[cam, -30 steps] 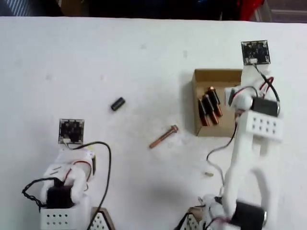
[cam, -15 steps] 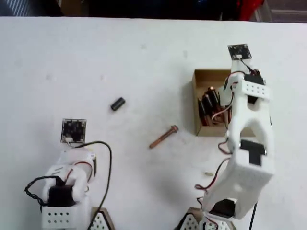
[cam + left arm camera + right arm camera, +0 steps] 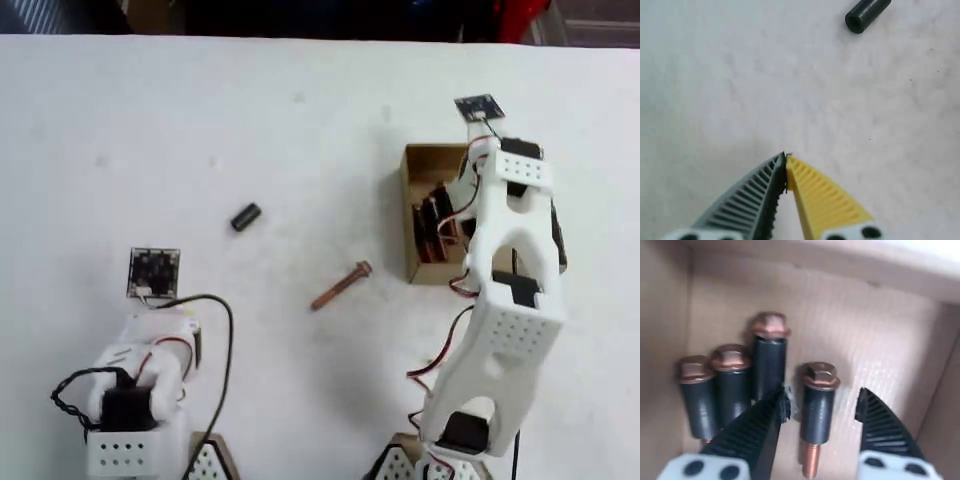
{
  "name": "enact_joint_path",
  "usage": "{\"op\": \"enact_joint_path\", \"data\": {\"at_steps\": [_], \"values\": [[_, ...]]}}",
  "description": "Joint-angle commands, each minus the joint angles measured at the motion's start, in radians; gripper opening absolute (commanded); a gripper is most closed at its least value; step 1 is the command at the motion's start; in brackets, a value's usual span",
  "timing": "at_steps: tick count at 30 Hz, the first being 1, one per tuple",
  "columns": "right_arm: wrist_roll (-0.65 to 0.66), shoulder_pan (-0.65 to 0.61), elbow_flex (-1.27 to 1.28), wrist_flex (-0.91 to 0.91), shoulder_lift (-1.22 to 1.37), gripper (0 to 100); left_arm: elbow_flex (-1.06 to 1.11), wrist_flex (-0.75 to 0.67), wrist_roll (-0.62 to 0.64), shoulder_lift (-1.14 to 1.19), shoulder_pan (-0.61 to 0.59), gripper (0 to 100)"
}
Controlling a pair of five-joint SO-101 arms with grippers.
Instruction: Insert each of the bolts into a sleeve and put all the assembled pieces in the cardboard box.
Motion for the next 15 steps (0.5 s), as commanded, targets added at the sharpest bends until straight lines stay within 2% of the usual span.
{"op": "enact_joint_path", "data": {"at_steps": [1, 8, 12, 15], "values": [[0.009, -0.031, -0.190, 0.137, -0.012, 19.8, -0.002, -0.023, -0.012, -0.008, -0.007, 2], [0.009, -0.056, -0.539, 0.401, -0.012, 19.8, -0.002, -0.023, -0.012, -0.008, -0.008, 2], [0.008, -0.127, -0.729, 0.562, -0.012, 19.8, -0.002, -0.023, -0.012, -0.008, -0.008, 2], [-0.063, -0.173, -0.813, 0.575, -0.012, 19.8, -0.002, -0.023, -0.012, -0.008, -0.008, 2]]}}
